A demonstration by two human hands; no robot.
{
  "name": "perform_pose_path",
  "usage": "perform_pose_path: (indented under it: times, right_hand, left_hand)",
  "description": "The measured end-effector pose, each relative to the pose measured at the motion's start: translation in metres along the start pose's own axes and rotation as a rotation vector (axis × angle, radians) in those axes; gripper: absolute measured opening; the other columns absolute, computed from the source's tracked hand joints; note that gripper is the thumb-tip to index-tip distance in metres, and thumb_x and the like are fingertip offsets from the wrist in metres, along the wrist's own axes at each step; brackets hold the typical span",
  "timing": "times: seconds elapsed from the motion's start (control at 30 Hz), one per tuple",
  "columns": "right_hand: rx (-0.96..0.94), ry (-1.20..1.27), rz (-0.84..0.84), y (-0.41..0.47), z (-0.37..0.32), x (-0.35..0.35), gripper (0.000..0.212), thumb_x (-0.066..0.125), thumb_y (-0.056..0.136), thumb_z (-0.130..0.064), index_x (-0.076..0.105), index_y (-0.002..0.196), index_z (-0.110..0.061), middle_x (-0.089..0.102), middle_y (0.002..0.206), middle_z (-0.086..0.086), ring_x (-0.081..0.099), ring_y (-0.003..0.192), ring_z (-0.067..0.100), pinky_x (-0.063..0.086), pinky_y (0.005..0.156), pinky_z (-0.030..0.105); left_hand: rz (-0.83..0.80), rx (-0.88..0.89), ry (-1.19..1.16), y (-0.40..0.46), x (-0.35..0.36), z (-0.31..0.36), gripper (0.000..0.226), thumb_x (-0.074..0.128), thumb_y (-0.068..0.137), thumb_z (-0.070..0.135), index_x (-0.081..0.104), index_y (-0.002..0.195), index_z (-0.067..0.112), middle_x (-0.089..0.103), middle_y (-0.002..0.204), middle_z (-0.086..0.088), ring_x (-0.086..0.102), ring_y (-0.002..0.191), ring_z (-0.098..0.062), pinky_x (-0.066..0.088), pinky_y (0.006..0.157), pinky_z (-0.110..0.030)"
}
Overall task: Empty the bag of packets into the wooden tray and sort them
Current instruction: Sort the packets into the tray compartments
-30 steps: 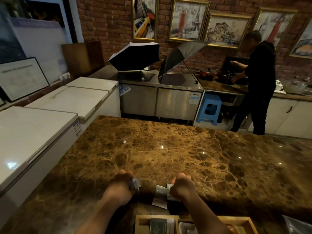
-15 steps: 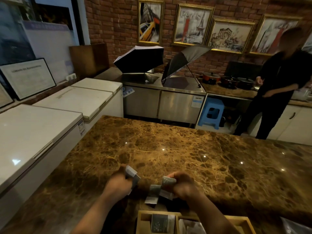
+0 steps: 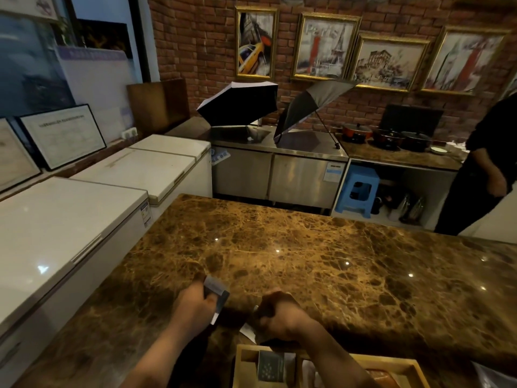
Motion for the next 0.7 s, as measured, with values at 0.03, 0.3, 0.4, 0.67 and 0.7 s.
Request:
perform_pose_path:
  times: [0.03,0.3,0.4,0.67,0.7]
  right_hand:
    - [-0.027,-0.033,-0.002,-0.001,-0.002,0.004,0.045,0.072,0.086,-0.026,0.061,0.13,-0.021,0.061,0.129,0.005,0.058,0.117,0.02,0.054,0.099,0.033]
    - [-0.167,-0.305,-0.099,-0.005,-0.02,0.015,0.059,0.065,0.095,-0.016,0.042,0.15,-0.022,0.043,0.155,0.008,0.043,0.14,0.028,0.036,0.114,0.034]
    - [-0.21,-0.352,-0.116,-0.005,-0.024,0.016,0.054,0.06,0.099,-0.013,0.043,0.15,-0.019,0.039,0.158,0.009,0.038,0.144,0.028,0.032,0.116,0.033]
    - [-0.154,-0.132,0.166,-0.01,-0.001,-0.021,0.018,0.071,0.089,-0.017,0.066,0.104,-0.027,0.062,0.114,-0.002,0.065,0.097,0.014,0.059,0.083,0.03]
    - [-0.14,-0.05,0.231,-0.016,0.006,-0.031,0.019,0.073,0.088,-0.014,0.066,0.1,-0.027,0.065,0.105,-0.005,0.068,0.088,0.011,0.062,0.075,0.029]
  left_hand:
    - [0.012,-0.012,-0.003,-0.001,-0.002,-0.002,0.031,0.051,0.095,0.01,0.055,0.126,0.009,0.064,0.113,-0.014,0.06,0.108,-0.035,0.047,0.087,-0.035]
    - [0.006,0.007,-0.016,-0.013,-0.001,-0.012,0.021,0.053,0.093,0.008,0.055,0.111,0.02,0.059,0.102,-0.003,0.056,0.094,-0.023,0.043,0.078,-0.03]
    - [0.007,0.011,0.014,-0.015,-0.001,-0.015,0.019,0.053,0.093,0.007,0.053,0.104,0.022,0.059,0.098,-0.001,0.056,0.087,-0.019,0.041,0.073,-0.028]
    - [-0.036,0.072,-0.045,-0.021,-0.005,-0.006,0.022,0.065,0.086,0.004,0.057,0.094,0.023,0.067,0.086,0.003,0.065,0.074,-0.007,0.045,0.052,-0.015]
    - [-0.044,0.085,-0.058,-0.021,-0.005,0.0,0.025,0.069,0.085,0.006,0.058,0.099,0.023,0.068,0.088,0.003,0.066,0.075,-0.008,0.046,0.053,-0.015]
Point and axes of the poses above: each hand's wrist, its own y-axis towards the middle knuckle, its own x-axis out of the palm, z = x × y, the point moved 7 cm from there along y, towards the middle knuckle
